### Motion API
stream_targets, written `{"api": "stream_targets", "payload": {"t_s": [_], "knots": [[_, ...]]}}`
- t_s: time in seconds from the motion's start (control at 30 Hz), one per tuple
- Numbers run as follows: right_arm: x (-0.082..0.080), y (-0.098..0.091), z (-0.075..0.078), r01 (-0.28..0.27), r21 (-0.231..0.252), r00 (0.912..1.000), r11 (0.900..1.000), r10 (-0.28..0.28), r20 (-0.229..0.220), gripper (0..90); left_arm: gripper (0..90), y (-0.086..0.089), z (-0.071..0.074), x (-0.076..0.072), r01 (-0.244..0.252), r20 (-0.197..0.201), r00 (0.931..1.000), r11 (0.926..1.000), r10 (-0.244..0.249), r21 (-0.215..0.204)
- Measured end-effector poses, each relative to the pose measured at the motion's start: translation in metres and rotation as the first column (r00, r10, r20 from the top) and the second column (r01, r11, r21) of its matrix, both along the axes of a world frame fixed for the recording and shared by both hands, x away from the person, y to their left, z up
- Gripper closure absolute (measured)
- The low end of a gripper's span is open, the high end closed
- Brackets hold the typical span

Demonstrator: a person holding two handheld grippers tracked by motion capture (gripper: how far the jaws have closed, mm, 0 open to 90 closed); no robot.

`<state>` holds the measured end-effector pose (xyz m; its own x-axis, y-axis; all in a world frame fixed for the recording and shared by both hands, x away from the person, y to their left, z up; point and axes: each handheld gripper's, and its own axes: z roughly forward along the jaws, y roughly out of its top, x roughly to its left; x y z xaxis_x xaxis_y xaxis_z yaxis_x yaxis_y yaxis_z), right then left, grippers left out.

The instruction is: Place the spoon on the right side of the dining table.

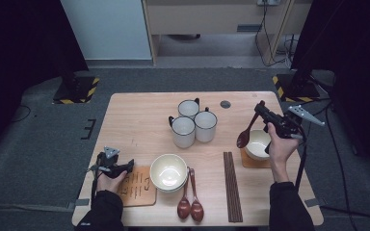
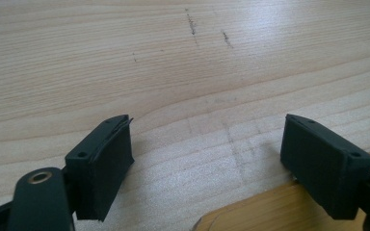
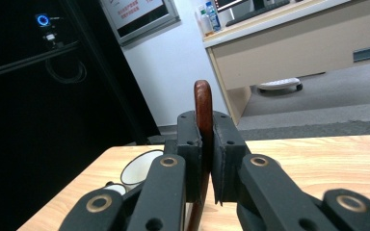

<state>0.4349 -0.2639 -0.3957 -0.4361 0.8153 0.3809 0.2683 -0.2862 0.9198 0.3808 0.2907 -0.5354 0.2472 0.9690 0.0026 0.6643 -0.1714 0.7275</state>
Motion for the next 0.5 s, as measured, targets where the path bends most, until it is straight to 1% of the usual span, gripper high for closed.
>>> {"api": "stream_targets", "payload": {"t_s": [0.33, 0.5], "knots": [[0.001, -0.012, 0.0, 0.05, 0.014, 0.9988, 0.9987, -0.05, -0.002, 83.9, 13.6, 0.0, 0.0, 0.0, -0.007, -0.006, 1.0, 1.0, 0.007, 0.003], [0.002, -0.018, 0.0, 0.077, 0.008, 0.997, 0.997, -0.077, -0.007, 83.9, 12.1, 0.0, 0.0, 0.001, -0.012, -0.009, 0.9999, 0.9999, 0.012, 0.005]]}}
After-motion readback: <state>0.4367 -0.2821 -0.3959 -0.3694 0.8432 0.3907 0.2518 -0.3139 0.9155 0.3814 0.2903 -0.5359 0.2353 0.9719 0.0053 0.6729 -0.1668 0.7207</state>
